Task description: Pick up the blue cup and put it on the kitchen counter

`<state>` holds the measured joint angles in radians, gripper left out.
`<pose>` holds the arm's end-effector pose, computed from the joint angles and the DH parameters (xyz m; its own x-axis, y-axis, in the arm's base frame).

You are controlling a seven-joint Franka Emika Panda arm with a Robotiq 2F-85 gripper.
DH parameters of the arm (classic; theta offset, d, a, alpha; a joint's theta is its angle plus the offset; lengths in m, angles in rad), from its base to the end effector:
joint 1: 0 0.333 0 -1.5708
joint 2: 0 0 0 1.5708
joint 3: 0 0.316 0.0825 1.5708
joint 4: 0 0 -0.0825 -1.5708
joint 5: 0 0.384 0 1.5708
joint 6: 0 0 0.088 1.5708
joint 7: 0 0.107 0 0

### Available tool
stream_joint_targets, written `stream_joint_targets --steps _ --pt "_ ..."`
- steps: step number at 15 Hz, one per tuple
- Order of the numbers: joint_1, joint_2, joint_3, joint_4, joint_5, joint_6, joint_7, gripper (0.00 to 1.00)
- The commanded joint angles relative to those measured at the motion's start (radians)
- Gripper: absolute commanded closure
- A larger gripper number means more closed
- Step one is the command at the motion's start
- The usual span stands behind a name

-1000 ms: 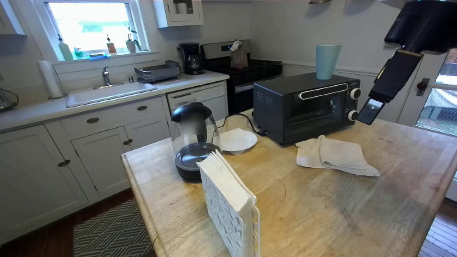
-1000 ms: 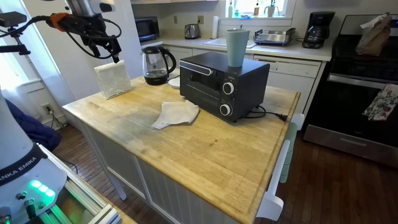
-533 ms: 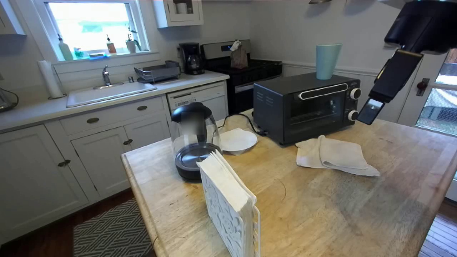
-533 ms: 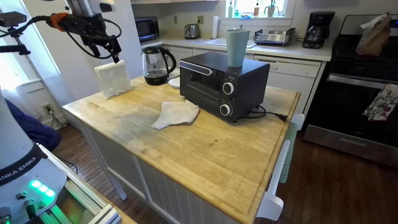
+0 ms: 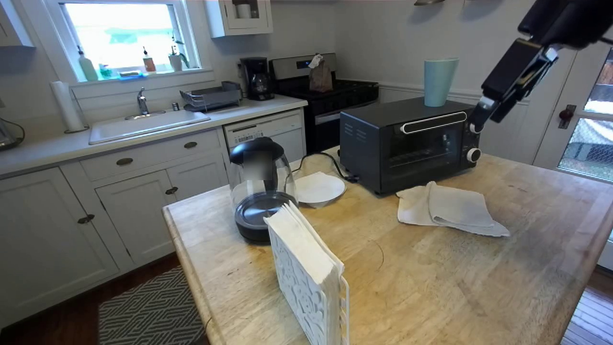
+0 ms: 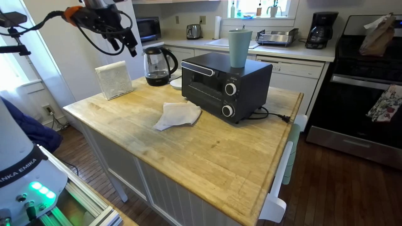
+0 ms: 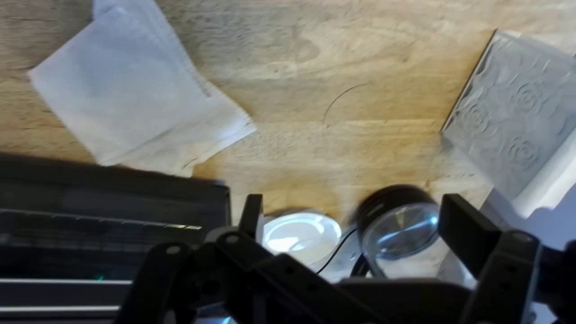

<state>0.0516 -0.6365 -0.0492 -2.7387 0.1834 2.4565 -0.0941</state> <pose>0.3711 0.0012 0.4426 0.9367 -0.0471 0.3469 0.0073 -0.9881 -0.1539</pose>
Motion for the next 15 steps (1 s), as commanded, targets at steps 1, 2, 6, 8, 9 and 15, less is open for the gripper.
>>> stream_joint_targets --steps 1,2,6,8,9,15 --pt "-0.131 0.01 -0.063 0.078 -0.072 0.047 0.016 0.0" --pt "-0.163 0.031 -0.073 0.107 -0.086 0.074 0.029 0.0" --pt "-0.306 0.138 -0.054 0.277 -0.174 0.124 0.138 0.0" --pt "-0.372 0.223 -0.031 0.384 -0.231 0.08 0.227 0.0" --pt "-0.391 0.27 -0.026 0.438 -0.249 0.051 0.272 0.0" --pt "-0.387 0.456 -0.096 0.683 -0.225 -0.135 0.421 0.0"
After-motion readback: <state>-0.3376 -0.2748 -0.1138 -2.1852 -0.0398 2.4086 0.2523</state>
